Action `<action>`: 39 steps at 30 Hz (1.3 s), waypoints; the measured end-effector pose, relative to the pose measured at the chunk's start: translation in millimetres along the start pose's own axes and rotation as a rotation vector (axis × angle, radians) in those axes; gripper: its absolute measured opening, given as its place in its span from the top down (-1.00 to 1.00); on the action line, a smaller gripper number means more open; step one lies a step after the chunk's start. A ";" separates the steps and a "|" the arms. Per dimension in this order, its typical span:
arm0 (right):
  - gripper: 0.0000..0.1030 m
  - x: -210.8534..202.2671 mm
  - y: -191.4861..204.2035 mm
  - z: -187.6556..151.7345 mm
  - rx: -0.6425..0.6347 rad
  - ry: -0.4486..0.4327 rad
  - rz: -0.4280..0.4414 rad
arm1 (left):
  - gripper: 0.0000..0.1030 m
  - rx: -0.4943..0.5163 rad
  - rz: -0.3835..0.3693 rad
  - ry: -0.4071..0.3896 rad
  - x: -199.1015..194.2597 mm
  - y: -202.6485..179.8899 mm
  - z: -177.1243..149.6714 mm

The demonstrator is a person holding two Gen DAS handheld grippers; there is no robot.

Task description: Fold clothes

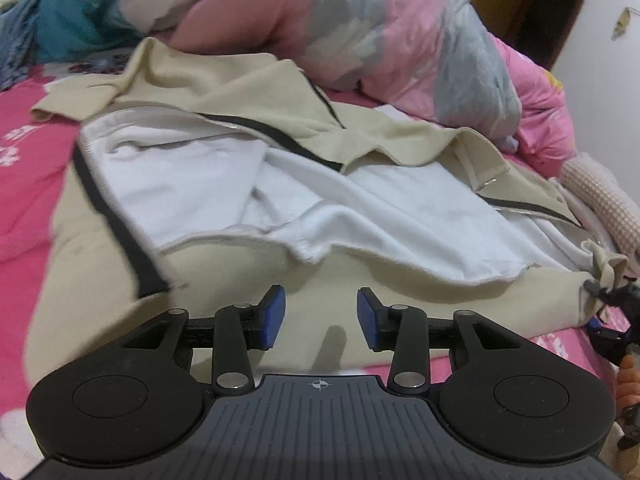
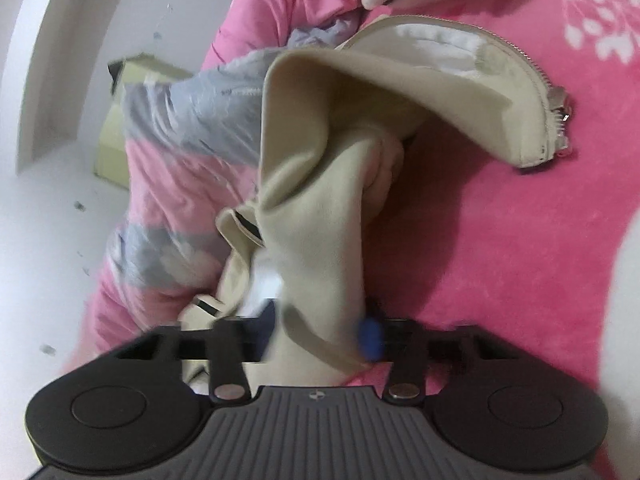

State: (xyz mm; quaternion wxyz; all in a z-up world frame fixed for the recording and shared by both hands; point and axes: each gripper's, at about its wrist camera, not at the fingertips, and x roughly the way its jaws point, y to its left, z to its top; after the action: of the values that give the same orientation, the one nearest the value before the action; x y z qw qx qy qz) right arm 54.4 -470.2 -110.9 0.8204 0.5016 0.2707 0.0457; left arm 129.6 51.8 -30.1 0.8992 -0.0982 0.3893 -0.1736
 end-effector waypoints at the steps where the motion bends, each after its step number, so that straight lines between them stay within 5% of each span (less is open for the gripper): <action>1: 0.82 1.1 1.9 -2.2 -0.009 0.004 -0.009 | 0.24 -0.002 0.007 -0.001 -3.1 1.9 -1.2; 7: 0.88 -38.6 7.5 -10.0 0.061 -0.043 0.058 | 0.23 -0.047 0.043 0.003 -23.5 17.2 -6.2; 13: 0.87 -41.8 -10.8 -13.8 0.138 -0.026 0.032 | 0.16 -0.100 0.084 -0.012 -42.9 39.6 -13.0; 17: 0.68 -34.6 -19.9 -22.5 0.204 -0.007 0.077 | -0.09 -0.141 0.102 -0.035 -50.9 51.7 -17.5; 21: 0.20 -36.0 -13.7 -29.7 0.176 0.000 0.098 | -0.32 -0.138 0.083 -0.030 -44.1 51.1 -17.5; 29: 0.18 -29.8 -0.8 -37.3 0.087 0.031 0.014 | -0.33 -0.046 0.063 -0.029 -58.9 45.5 -22.9; 39: 0.18 -22.3 -4.0 -37.6 0.129 0.030 -0.007 | -0.33 -0.030 0.133 -0.107 -94.6 70.0 -25.0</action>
State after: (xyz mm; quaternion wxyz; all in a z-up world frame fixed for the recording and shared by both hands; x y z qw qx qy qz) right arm 16.2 -449.9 -118.6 0.7825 0.5517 0.2869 0.0329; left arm 67.5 151.9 -5.8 0.9268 -0.0947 0.3487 -0.1020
